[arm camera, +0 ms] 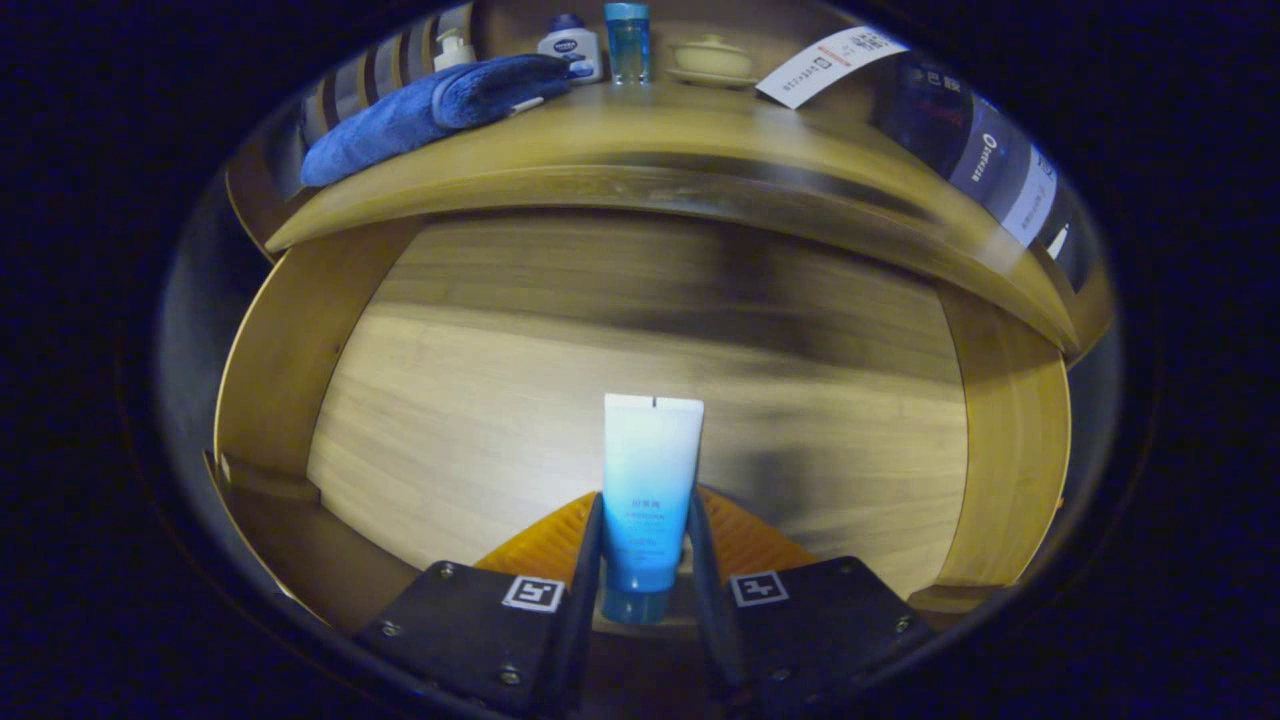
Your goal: Pull open the drawer, take out the items inside it, and place them on the countertop above the cabinet.
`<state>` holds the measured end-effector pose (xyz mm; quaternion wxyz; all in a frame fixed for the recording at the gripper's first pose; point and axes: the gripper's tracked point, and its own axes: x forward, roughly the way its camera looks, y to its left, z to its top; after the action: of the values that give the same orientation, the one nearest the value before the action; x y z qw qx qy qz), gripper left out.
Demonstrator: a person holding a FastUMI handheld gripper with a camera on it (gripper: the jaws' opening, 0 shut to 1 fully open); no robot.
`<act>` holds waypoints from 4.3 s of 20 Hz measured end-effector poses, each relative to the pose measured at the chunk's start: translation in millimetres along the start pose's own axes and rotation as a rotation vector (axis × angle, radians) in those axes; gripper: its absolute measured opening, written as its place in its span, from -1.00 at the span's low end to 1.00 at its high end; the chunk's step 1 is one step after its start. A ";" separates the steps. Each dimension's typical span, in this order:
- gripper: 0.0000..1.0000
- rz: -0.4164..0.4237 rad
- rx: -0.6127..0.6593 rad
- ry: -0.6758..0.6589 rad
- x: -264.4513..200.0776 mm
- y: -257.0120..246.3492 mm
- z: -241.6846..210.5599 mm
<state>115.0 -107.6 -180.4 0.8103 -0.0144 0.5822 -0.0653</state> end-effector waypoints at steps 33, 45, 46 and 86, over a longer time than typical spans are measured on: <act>-0.24 -0.154 0.090 -0.605 -84.8 -36.8 199.2; 0.67 -0.162 0.083 -0.754 -96.0 -32.2 227.0; 0.68 -0.157 0.073 -0.789 -108.6 -28.2 223.2; 0.94 -0.187 0.120 -0.950 -109.5 13.6 -74.3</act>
<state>11.6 -76.8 -102.5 0.9764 -0.0483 0.1394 -0.1575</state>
